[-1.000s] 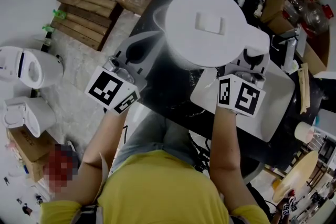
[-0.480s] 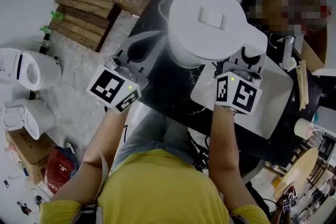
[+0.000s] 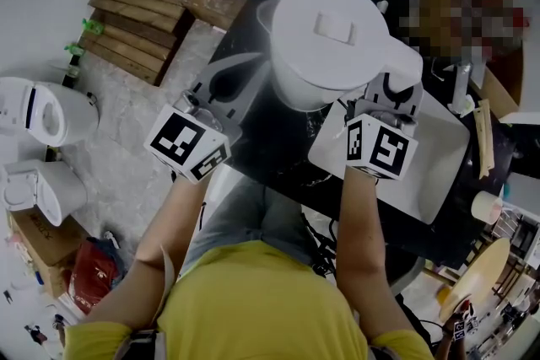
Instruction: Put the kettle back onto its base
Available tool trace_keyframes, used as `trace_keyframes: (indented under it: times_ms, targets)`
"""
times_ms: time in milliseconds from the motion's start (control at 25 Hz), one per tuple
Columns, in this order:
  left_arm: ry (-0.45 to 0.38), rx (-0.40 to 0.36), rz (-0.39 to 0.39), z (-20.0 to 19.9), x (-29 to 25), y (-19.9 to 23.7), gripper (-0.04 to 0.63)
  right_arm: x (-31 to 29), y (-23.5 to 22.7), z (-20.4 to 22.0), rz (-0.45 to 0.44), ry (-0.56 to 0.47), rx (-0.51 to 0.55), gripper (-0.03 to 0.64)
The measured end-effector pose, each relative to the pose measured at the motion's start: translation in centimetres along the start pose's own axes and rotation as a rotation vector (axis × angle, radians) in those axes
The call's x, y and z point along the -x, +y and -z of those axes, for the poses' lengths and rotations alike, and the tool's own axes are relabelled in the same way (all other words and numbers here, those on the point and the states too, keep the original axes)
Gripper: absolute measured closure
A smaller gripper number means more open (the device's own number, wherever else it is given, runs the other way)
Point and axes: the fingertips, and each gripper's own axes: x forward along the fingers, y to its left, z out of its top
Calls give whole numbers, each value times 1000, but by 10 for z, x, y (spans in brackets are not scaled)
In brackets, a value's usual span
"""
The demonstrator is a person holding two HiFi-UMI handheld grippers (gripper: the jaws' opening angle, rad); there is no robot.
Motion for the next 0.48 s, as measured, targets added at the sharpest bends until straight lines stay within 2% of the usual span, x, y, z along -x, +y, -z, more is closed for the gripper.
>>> trace_keyframes:
  times_ms: [280,480]
  targets:
    - [-2,10,-23,1,0,1,591,-2,1,8,-11,94,21,558]
    - [3,28,-55,1,0,2,591,0,3,11,-24,142,-10,555]
